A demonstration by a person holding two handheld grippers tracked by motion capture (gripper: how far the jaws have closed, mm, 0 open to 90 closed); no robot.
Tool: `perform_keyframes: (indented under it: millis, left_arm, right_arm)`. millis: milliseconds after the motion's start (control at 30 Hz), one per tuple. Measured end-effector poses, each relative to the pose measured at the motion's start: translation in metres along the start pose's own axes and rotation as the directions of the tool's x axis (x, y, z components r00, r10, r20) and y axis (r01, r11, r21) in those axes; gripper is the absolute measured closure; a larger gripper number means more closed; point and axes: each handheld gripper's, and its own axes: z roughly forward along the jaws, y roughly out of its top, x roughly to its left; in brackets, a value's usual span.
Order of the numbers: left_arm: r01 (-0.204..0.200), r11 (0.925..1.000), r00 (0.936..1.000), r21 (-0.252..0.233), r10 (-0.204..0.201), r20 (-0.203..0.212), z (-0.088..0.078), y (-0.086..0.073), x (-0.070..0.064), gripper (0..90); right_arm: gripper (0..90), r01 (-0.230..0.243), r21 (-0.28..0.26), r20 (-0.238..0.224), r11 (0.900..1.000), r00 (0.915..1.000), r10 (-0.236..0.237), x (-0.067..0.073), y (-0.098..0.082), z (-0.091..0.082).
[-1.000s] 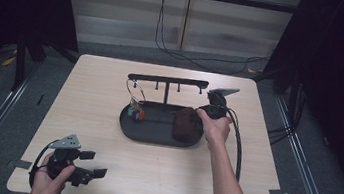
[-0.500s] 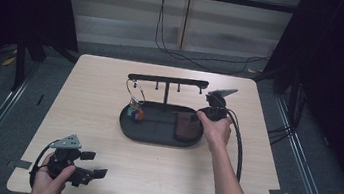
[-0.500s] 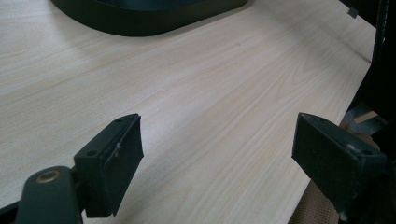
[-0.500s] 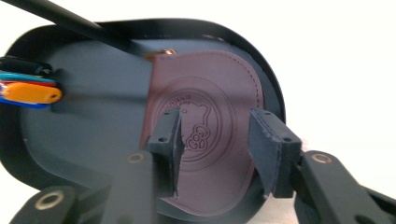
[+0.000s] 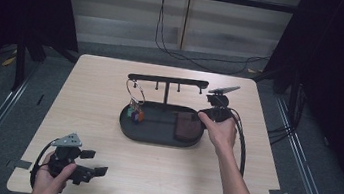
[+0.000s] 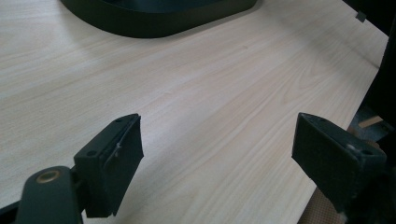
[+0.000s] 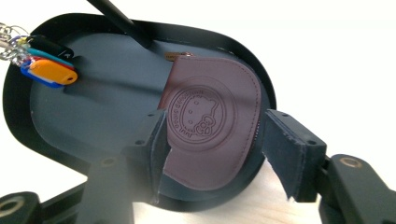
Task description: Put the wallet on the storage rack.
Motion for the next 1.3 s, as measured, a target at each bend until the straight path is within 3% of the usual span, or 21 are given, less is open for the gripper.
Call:
perform_keyframes:
  millis: [267, 467, 733, 833, 900, 1100, 1167, 1233, 1300]
  left_arm:
    - [0.015, 0.9999, 0.9999, 0.000, -0.015, -0.003, 0.001, 0.001, 0.002, 16.3]
    - [0.016, 0.9999, 0.9999, -0.003, -0.016, 0.000, 0.001, 0.001, 0.002, 16.3]
    - [0.003, 1.0000, 1.0000, -0.002, -0.003, -0.001, 0.001, 0.002, 0.002, 16.3]
    - [0.007, 1.0000, 1.0000, -0.005, -0.007, -0.004, 0.001, 0.002, 0.003, 16.3]
    - [0.004, 1.0000, 1.0000, -0.003, -0.004, -0.009, 0.001, 0.002, 0.003, 16.3]
    - [0.011, 0.9999, 0.9998, -0.003, -0.011, -0.014, 0.001, 0.002, 0.003, 16.3]
    - [0.022, 0.9998, 0.9994, -0.003, -0.022, -0.025, 0.001, 0.001, 0.002, 16.3]
    - [0.023, 0.9997, 0.9994, 0.001, -0.023, -0.027, 0.001, -0.001, 0.001, 16.3]
    - [0.016, 0.9999, 0.9997, 0.001, -0.016, -0.018, 0.000, -0.002, -0.001, 16.3]
  right_arm:
    - [34.3, 0.014, -0.035, -0.058, 0.999, 0.9982, -0.016, -0.002, -0.011, -0.011]
    - [33.3, -0.016, -0.060, -0.144, 0.998, 0.9896, 0.007, -0.008, -0.023, -0.016]
    - [30.4, -0.046, -0.094, -0.212, 0.994, 0.9769, 0.025, -0.012, -0.041, -0.023]
    - [27.0, -0.017, -0.116, -0.196, 0.993, 0.9806, -0.006, -0.012, -0.049, -0.027]
    - [26.7, -0.023, -0.126, -0.217, 0.992, 0.9761, -0.005, -0.016, -0.055, -0.029]
    - [24.6, -0.018, -0.140, -0.200, 0.990, 0.9797, -0.011, -0.022, -0.075, -0.031]
    - [24.4, -0.025, -0.147, -0.213, 0.989, 0.9771, -0.007, -0.024, -0.082, -0.031]
    - [21.2, -0.006, -0.148, -0.186, 0.989, 0.9823, -0.022, -0.024, -0.090, -0.032]
    - [22.1, 0.001, -0.151, -0.188, 0.989, 0.9817, -0.030, -0.025, -0.098, -0.034]
